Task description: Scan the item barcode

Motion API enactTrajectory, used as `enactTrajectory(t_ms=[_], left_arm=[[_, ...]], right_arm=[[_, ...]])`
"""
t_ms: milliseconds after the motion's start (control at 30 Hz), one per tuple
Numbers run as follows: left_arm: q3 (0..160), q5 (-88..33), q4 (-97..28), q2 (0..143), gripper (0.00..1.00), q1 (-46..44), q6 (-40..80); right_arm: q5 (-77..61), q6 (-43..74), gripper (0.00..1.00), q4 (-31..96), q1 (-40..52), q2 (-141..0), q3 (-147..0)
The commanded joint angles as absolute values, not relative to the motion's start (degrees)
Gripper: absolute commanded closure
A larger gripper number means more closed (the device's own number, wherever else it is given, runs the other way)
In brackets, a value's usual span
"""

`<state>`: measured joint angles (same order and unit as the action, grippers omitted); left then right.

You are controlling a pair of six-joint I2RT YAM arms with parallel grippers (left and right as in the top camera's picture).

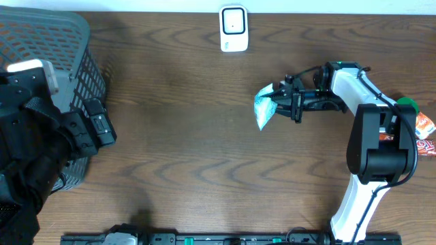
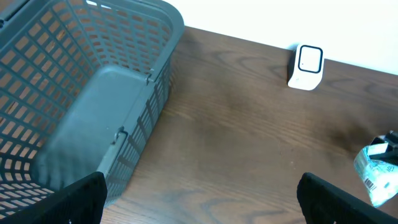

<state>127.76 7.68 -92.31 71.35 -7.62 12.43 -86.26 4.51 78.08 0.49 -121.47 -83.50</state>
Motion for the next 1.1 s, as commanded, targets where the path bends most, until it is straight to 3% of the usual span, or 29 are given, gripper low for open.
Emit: enactTrajectory(t_ms=[0,467,600,667,800,1067], left_arm=[[127.72,8.21,-96.77,71.09,0.02,-7.81,12.78],[127.72,8.21,-96.77,71.09,0.02,-7.81,12.78],[127.72,8.21,-96.77,71.09,0.02,-7.79,12.78],[127.72,8.21,-96.77,71.09,0.02,-7.79,12.75],[127.72,8.21,-96.77,71.09,0.02,-7.79,12.78],[127.72,8.21,-96.77,71.09,0.02,-7.79,12.78]], right_arm=[[-89.47,-14.37,0.98,77.58,0.43,-121.62,-83.57],[-89.45,-18.06,0.94,77.43,1.19,-121.60,-83.70],[-87.99,-18.02,0.99,71.70,1.96,-121.60,-84.60],[-82.41,-15.27,0.99,66.04,2.72,-121.60,-86.15],[-63.61,3.03,0.99,55.20,5.85,-121.60,-91.50],[-37.69,13.96,0.99,49.93,12.97,-121.60,-108.90]])
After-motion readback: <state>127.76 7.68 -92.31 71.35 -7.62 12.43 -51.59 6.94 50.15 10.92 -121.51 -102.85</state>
